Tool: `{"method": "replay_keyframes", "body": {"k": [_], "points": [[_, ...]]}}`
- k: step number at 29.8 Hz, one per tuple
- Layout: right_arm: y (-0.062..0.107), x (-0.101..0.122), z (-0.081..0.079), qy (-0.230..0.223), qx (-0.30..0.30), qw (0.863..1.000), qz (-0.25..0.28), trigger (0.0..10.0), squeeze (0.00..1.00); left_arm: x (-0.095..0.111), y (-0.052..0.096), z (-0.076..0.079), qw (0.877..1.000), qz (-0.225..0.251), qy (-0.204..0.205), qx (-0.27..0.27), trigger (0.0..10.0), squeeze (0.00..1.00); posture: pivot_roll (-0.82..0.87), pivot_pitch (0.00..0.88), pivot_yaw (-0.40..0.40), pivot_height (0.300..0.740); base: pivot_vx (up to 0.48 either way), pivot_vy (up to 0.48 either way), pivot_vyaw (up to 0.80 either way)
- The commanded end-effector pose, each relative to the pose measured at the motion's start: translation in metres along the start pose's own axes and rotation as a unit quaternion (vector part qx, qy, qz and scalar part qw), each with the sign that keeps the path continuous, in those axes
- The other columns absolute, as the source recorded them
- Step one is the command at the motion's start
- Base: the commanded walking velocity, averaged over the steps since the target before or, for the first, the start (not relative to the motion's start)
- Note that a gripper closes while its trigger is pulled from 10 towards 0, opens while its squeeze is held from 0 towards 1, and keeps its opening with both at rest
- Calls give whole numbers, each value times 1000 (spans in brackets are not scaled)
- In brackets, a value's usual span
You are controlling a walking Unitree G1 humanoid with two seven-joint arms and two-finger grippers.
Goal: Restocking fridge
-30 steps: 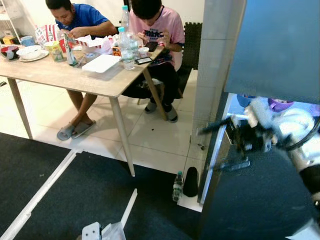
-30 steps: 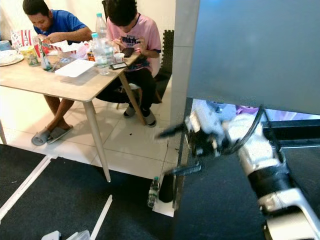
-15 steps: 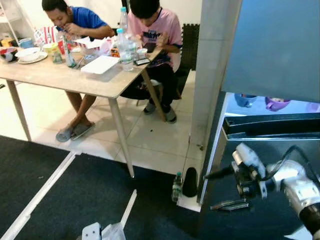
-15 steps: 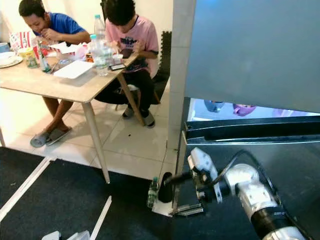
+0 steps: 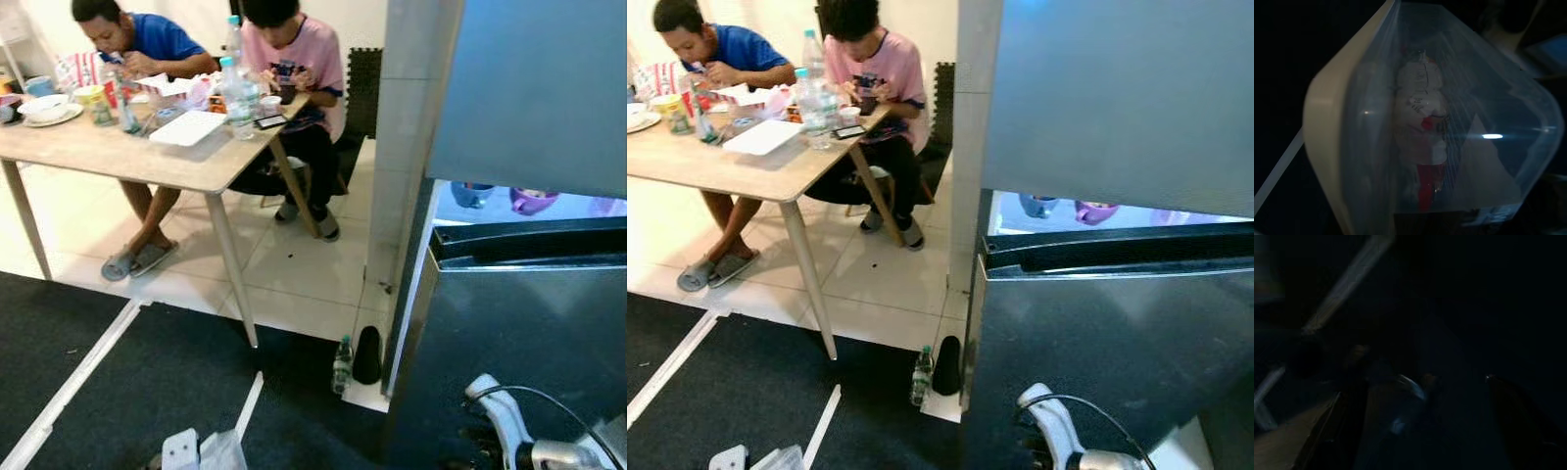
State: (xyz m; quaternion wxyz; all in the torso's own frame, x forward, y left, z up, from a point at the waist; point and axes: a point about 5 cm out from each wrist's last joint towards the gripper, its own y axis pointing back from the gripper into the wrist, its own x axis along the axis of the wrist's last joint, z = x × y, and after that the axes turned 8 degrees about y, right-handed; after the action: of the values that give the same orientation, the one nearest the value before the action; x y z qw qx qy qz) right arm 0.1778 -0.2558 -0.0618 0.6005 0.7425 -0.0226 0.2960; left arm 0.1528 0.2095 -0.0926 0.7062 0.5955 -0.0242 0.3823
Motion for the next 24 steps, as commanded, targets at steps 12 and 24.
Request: {"method": "replay_keyframes", "body": {"k": [12,24], "points": [[-8,-53,-21,-63,-98,989,-87,10000,0,75,-5,17,989,133,51,-26,10000,0,-10,0,38,740,0,0,-684],[-13,-50,-26,-46,-114,988,-98,10000,0,162,6,69,925,265,180,-203,10000,0,-13,0,44,740,0,0,-711]]}}
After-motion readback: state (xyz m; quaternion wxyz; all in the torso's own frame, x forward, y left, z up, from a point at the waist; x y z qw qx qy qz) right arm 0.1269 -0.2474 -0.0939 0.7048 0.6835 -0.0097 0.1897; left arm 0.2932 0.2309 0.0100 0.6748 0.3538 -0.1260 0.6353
